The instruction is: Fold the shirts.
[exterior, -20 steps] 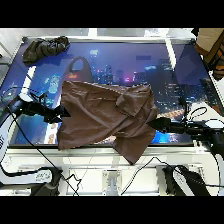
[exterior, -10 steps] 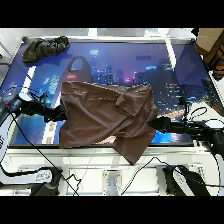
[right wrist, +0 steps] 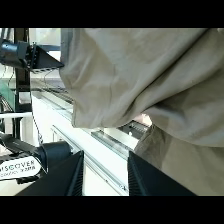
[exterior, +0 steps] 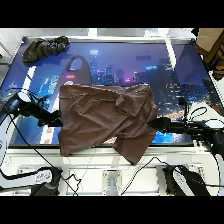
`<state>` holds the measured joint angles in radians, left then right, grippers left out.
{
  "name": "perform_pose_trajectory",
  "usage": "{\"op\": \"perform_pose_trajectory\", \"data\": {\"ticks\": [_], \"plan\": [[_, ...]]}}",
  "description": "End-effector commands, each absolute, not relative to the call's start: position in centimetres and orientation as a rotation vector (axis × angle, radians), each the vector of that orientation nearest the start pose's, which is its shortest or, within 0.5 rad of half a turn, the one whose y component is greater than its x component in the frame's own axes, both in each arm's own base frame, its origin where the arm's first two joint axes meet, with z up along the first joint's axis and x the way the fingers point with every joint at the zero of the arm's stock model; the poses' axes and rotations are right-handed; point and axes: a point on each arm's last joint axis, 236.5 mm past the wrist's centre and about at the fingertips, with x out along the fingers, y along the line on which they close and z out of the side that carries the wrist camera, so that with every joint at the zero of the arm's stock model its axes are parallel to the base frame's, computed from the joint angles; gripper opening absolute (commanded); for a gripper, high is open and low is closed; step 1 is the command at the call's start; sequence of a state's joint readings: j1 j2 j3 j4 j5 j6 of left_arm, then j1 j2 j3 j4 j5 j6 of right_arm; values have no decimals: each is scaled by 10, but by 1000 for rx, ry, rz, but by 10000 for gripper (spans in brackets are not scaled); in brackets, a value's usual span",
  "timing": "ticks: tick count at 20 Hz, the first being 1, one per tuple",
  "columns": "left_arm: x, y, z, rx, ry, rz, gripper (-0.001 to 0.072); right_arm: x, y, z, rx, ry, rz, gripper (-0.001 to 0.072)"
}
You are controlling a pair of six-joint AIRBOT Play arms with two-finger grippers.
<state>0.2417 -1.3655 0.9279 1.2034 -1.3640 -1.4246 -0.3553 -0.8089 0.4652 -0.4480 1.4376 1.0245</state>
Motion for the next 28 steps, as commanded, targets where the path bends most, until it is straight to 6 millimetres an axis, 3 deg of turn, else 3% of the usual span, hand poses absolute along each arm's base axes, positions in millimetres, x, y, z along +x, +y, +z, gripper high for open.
{"op": "perform_pose_trajectory", "data": {"ticks": [1,8,16,17,19,21,24,28], "plan": [[289,5,-56,-403,1596,-47,12,232,139,48,863,1109,725,303],[327,3,-26,-443,1447,-48,12,232,139,48,860,1108,728,302],[324,-2,-23,-459,1464,-67,24,232,139,48,860,1108,727,302],[328,-1,-23,-454,1448,-66,80,232,139,48,860,1108,728,302],[333,1,-23,-452,1427,-60,533,232,139,48,860,1108,728,303],[335,2,-23,-451,1418,-57,549,232,139,48,860,1108,727,303],[344,5,-28,-462,1394,-35,464,232,139,48,861,1108,727,303],[346,1,-48,-506,1436,-34,462,232,139,48,863,1109,726,302]]}}
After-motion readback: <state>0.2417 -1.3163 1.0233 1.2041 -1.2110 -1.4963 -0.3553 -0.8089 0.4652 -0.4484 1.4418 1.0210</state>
